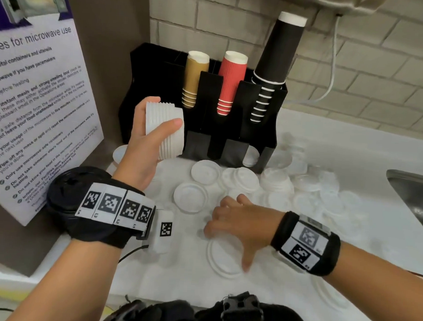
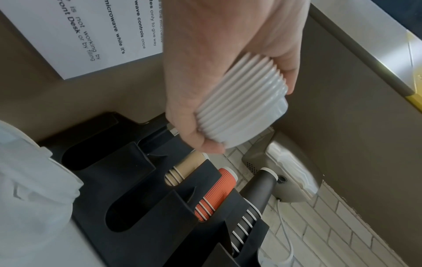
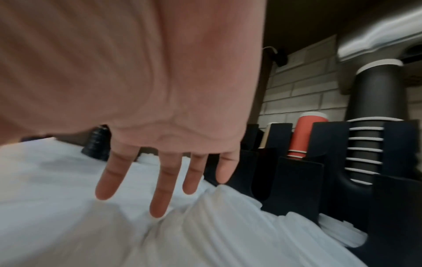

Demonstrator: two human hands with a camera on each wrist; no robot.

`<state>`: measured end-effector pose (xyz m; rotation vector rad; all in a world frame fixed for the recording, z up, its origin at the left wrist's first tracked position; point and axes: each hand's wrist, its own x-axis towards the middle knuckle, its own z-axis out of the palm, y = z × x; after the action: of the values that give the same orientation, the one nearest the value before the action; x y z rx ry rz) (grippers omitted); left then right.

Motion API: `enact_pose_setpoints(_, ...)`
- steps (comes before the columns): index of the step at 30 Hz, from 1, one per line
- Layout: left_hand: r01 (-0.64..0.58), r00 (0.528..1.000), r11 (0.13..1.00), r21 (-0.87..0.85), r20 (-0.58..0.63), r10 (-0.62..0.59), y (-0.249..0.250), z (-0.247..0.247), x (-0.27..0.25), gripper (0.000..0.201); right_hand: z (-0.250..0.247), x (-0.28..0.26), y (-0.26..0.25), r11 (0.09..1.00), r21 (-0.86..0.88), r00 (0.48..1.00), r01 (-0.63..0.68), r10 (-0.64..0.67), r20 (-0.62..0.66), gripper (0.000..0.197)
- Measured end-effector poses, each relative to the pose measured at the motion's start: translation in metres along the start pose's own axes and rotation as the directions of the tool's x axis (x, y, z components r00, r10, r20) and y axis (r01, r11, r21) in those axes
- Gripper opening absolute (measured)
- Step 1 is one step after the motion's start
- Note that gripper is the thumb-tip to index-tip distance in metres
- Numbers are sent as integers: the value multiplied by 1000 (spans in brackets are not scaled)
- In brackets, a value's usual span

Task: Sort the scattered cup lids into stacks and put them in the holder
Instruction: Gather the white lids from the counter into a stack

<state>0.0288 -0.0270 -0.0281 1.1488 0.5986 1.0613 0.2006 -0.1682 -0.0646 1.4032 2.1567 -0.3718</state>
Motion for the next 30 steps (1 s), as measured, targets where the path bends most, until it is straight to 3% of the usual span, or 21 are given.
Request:
enact_pose_setpoints(6,12,1000,998,62,-10,-11,-9,2,4,54,11,1,-13,995,-79,998,57,-60,-33,91)
enact_pose_setpoints(9,20,1000,998,64,-8,-20,-11,4,3,50,5,-1,-8,977,202,993,73,-53,-104,89)
enact_pose_setpoints(11,24,1000,998,58,-5,-24,-13,6,1,44,-4,-5,4,891,447,973,82,26,-229,85)
enact_pose_setpoints(13,35,999,998,56,7,-36,-14,9,-2,39,-14,-10,19,781,615,908,109,173,-381,79)
enact_pose_setpoints(15,52,998,997,49,32,-53,-17,14,-5,37,-22,-14,33,626,754,800,198,341,-493,74)
enact_pose_setpoints(17,71,995,997,37,74,-73,-20,20,-9,37,-25,-15,36,413,837,693,358,483,-535,67)
enact_pose_setpoints(19,77,990,997,29,115,-80,-22,25,-13,41,-26,-12,30,273,833,595,481,596,-539,65)
enact_pose_setpoints(21,72,988,997,24,137,-74,-24,30,-16,45,-25,-6,19,203,796,530,570,650,-545,67)
enact_pose_setpoints(25,54,984,999,0,167,-54,-27,38,-22,48,-18,6,-1,139,745,469,652,698,-541,59)
enact_pose_setpoints(30,44,965,999,21,260,-48,-26,36,-24,52,-19,6,-7,123,736,446,665,725,-524,60)
